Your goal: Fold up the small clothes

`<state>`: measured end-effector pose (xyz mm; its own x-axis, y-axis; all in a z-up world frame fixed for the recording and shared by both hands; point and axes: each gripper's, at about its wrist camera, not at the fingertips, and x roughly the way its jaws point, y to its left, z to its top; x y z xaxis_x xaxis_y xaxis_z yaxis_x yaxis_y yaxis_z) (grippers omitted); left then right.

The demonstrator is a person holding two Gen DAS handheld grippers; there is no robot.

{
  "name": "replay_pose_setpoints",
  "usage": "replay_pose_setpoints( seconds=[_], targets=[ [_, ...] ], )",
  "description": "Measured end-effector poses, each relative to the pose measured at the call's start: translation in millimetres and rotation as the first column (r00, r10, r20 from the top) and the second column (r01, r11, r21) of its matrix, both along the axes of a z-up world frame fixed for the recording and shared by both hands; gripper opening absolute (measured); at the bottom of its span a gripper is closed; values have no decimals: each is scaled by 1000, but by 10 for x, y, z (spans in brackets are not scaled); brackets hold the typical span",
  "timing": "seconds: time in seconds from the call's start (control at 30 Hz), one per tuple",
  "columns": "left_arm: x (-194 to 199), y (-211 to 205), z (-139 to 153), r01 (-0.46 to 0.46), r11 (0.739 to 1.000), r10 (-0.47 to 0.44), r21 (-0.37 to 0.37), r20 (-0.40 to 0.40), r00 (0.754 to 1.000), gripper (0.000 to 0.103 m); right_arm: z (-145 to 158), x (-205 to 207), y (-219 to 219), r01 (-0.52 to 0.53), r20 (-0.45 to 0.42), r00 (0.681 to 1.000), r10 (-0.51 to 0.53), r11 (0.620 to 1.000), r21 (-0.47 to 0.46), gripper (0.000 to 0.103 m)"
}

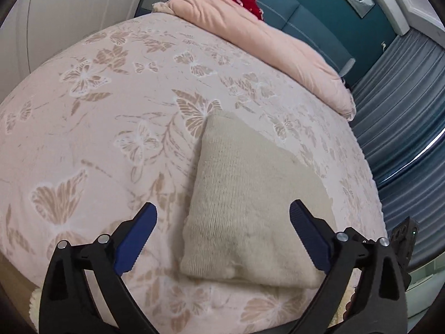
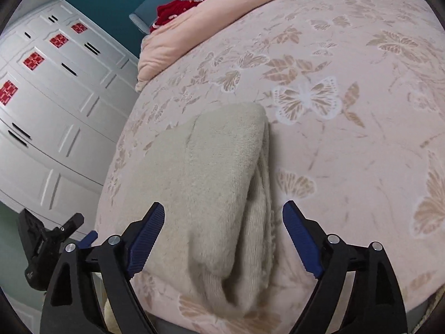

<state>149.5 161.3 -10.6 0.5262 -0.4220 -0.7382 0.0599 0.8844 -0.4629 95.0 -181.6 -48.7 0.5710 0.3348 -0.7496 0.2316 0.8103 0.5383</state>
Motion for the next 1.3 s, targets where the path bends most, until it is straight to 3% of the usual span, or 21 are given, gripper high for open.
replay_pose_setpoints(
  seconds=[0.13,0.17,0.2,0.23,0.27,0.3,0.37,0.43,0.5,0.57,0.63,0.73,0.8,0.83,0.9,0.93,1.0,1.1,1.17,1.23,1.3],
  targets=[
    [368,-176,-474,22,1000,-23,-12,-127,992,94,-417,352,52,-2,-107,994,12,996,86,85],
    [403,-193,-590,20,999,-24,-28,-165,986,93,-464,404,87,-23,-104,994,36,991,130,80],
    [413,-208,-682,21,999,-29,-41,-195,980,87,-440,481,147,-61,-105,992,75,990,129,56],
    [404,-219,-740,27,998,-38,-56,-212,977,78,-302,562,241,-120,-90,988,126,991,65,42],
    [380,-216,-753,34,995,-52,-91,-206,977,66,-78,622,355,-186,-42,982,185,982,-23,40],
    [341,-199,-715,16,996,-33,-89,-190,981,65,170,649,467,-243,15,969,246,966,-88,38],
    [274,-179,-631,4,997,-15,-77,-155,988,64,610,679,601,-313,124,933,338,932,-183,38],
    [217,-180,-586,-2,998,-5,-56,-127,992,64,677,739,621,-328,162,914,372,912,-246,42],
    [208,-220,-610,-14,1000,13,-8,-122,992,72,249,955,526,-321,14,942,334,915,-246,51],
    [216,-273,-657,0,1000,2,10,-130,992,78,-189,1004,339,-271,-158,957,243,944,-188,52],
    [204,-317,-655,0,1000,3,18,-135,991,84,-201,805,121,-165,-85,984,160,984,-63,64],
    [175,-342,-643,3,999,3,45,-115,993,91,-282,623,-10,-104,-60,992,108,992,74,82],
    [213,-330,-728,8,1000,-9,-4,-143,990,91,-461,636,44,-116,-117,984,131,985,130,78],
    [263,-331,-779,7,999,-16,-51,-169,986,88,-478,633,93,-123,-119,984,135,987,108,64],
    [313,-345,-798,27,990,-54,-136,-195,979,62,-370,635,115,-129,-81,987,139,985,112,38],
    [330,-357,-747,27,992,-50,-122,-194,980,58,-249,618,93,-121,-48,991,128,984,131,34],
    [330,-392,-552,56,992,-72,-109,-153,986,48,81,571,84,-144,35,989,141,982,119,31],
    [283,-406,-284,112,986,-122,-123,-78,989,48,328,370,27,-154,83,985,148,986,67,32],
    [264,-470,-287,150,984,-157,-93,-71,985,51,65,298,-39,-150,6,989,150,985,81,37],
    [272,-614,-506,179,983,-174,36,-114,978,54,-363,238,-111,-112,-158,980,123,991,79,46],
    [213,-628,-656,170,983,-160,66,-129,979,63,-351,70,-233,-50,-108,992,66,987,152,51]
  ],
)
